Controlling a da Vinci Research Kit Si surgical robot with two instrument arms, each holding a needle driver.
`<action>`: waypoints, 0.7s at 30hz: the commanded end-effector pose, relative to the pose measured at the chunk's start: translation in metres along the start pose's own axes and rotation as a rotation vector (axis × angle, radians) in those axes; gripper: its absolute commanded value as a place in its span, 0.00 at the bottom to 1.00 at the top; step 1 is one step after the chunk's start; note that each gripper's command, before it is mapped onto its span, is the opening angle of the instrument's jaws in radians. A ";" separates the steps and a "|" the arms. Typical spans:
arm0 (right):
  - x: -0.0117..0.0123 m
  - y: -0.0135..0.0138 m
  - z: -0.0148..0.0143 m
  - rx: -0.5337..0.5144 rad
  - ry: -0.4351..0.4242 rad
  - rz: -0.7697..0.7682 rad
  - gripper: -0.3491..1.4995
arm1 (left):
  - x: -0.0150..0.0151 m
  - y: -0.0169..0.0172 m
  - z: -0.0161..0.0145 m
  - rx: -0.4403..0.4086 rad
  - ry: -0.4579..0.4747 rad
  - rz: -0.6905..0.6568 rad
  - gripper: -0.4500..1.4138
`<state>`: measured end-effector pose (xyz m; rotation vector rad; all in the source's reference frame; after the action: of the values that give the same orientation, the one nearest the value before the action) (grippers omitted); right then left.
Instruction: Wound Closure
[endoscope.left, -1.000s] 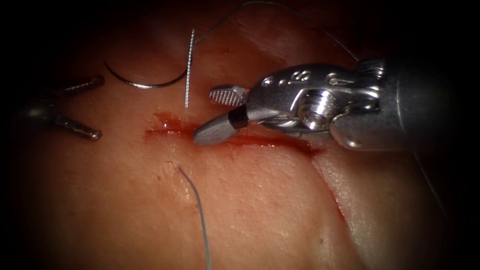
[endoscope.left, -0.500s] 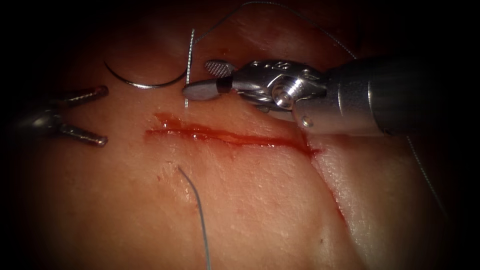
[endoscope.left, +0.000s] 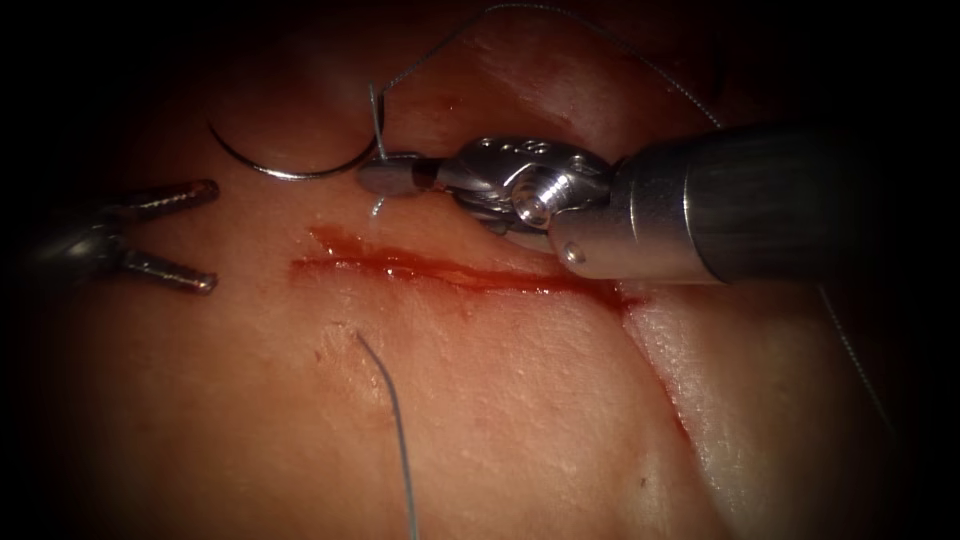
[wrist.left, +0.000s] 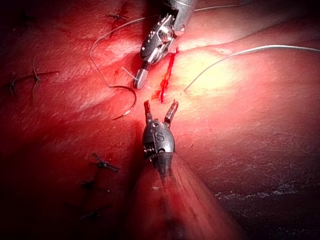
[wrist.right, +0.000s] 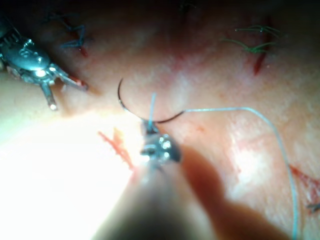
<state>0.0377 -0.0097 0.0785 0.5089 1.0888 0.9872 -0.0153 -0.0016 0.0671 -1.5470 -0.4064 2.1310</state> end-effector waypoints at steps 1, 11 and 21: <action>0.0008 0.0002 0.0003 0.006 0.013 -0.009 0.00 | -0.0006 0.0000 0.0006 -0.002 0.001 0.000 0.40; 0.0042 -0.0002 -0.0008 -0.009 0.071 -0.032 0.00 | -0.0005 0.0002 0.0007 -0.009 0.001 0.012 0.38; 0.0047 -0.0002 -0.0013 -0.042 0.115 -0.023 0.72 | 0.0006 0.0019 0.0018 -0.070 0.007 0.132 0.41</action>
<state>0.0367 -0.0059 0.0751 0.4083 1.1724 1.0258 -0.0175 -0.0028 0.0653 -1.6824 -0.3819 2.2490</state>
